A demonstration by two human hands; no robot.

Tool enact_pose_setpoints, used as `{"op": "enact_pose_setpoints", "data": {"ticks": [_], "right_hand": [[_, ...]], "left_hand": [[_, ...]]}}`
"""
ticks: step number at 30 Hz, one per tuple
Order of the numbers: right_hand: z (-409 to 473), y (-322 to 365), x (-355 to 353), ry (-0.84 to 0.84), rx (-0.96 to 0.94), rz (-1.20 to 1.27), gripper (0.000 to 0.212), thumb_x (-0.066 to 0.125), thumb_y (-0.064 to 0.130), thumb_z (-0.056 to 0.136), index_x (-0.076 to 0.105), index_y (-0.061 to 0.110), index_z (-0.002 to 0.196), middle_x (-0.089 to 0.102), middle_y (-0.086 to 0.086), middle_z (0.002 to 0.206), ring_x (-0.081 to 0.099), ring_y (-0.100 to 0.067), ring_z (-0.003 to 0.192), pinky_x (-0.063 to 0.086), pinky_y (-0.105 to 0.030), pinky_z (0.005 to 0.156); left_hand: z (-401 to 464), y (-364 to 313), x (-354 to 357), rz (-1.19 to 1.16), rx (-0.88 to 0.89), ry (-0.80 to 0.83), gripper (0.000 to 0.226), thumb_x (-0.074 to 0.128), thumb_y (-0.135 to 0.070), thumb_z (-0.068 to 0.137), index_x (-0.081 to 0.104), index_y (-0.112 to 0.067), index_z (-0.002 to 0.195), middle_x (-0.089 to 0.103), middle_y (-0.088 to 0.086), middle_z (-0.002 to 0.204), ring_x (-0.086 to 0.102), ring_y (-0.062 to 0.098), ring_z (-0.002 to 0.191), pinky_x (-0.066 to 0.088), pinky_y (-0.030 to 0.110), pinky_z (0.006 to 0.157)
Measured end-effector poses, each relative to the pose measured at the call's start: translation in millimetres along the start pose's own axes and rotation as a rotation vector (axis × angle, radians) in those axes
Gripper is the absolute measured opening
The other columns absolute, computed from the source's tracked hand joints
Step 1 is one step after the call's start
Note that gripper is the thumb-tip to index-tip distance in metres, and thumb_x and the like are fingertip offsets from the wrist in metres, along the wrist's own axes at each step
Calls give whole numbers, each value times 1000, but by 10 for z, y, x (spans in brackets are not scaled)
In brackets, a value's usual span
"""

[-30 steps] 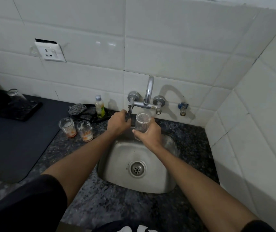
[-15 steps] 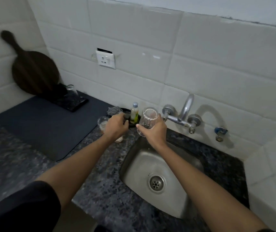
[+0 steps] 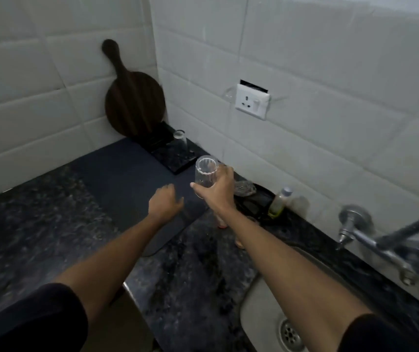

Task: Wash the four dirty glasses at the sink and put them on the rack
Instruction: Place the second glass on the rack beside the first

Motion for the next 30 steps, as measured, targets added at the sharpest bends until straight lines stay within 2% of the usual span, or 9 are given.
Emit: {"op": "enact_pose_setpoints", "data": {"ticks": [2, 5, 8, 11, 15, 19, 26, 30], "right_hand": [[267, -6, 380, 44, 17, -2, 66, 98, 33, 65, 61, 12, 115, 48, -4, 114, 55, -14, 97, 49, -25, 87], [699, -19, 912, 82, 43, -1, 66, 99, 31, 63, 61, 15, 115, 51, 0, 113, 56, -13, 100, 50, -25, 88], [1124, -60, 1371, 90, 67, -33, 69, 100, 29, 60, 62, 16, 117, 58, -2, 117, 55, -20, 111, 49, -30, 90], [1504, -123, 1735, 95, 100, -39, 74, 101, 23, 58, 62, 15, 121, 64, -4, 121, 57, -22, 117, 49, -33, 96], [1871, -278, 2118, 96, 142, -26, 75, 102, 22, 57, 63, 15, 122, 68, -1, 120, 62, -19, 116, 54, -42, 101], [2021, -385, 2338, 120, 148, -28, 76, 101, 20, 58, 63, 14, 124, 68, 0, 120, 63, -17, 116, 54, -40, 101], [2086, -401, 2502, 145, 107, -57, 87, 101, 17, 60, 58, 12, 135, 54, -5, 133, 57, -20, 123, 49, -34, 109], [2146, -404, 2554, 151, 136, -75, 95, 102, 19, 60, 54, 10, 141, 54, -6, 140, 54, -20, 130, 46, -32, 113]], "left_hand": [[306, 266, 88, 28, -12, 45, 42, 61, -44, 92, 56, -7, 111, 62, 14, 119, 59, 33, 110, 54, 45, 82], [836, 657, 228, 72, -17, 88, 54, 59, -45, 92, 54, -3, 125, 54, 21, 140, 49, 38, 130, 50, 51, 98], [1324, 1001, 334, 136, -26, 122, 68, 52, -45, 96, 40, -2, 147, 37, 23, 157, 33, 39, 147, 34, 52, 117], [1712, 1269, 417, 204, -23, 194, 74, 40, -46, 103, 21, -2, 159, 19, 22, 166, 16, 37, 155, 15, 50, 126], [1959, 1567, 700, 232, 15, 324, 78, 19, -53, 105, 1, -3, 162, -3, 17, 170, -6, 32, 157, -3, 53, 126], [1894, 1625, 862, 286, 54, 210, 76, 10, -51, 104, 7, -2, 161, 4, 20, 169, 1, 33, 157, 2, 56, 126], [1880, 1614, 861, 317, 74, 171, 72, 12, -48, 106, 7, -1, 161, 5, 20, 169, 1, 33, 157, 4, 56, 126], [1889, 1608, 856, 316, 78, 181, 72, 10, -49, 106, 3, -2, 161, 0, 19, 170, -4, 32, 157, 1, 56, 126]]}}
Point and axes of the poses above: each hand's wrist, its own z-axis towards the middle knuckle, its own x-axis out of the palm, y = z × x, the point moved 1 cm from there along z, towards the middle knuckle
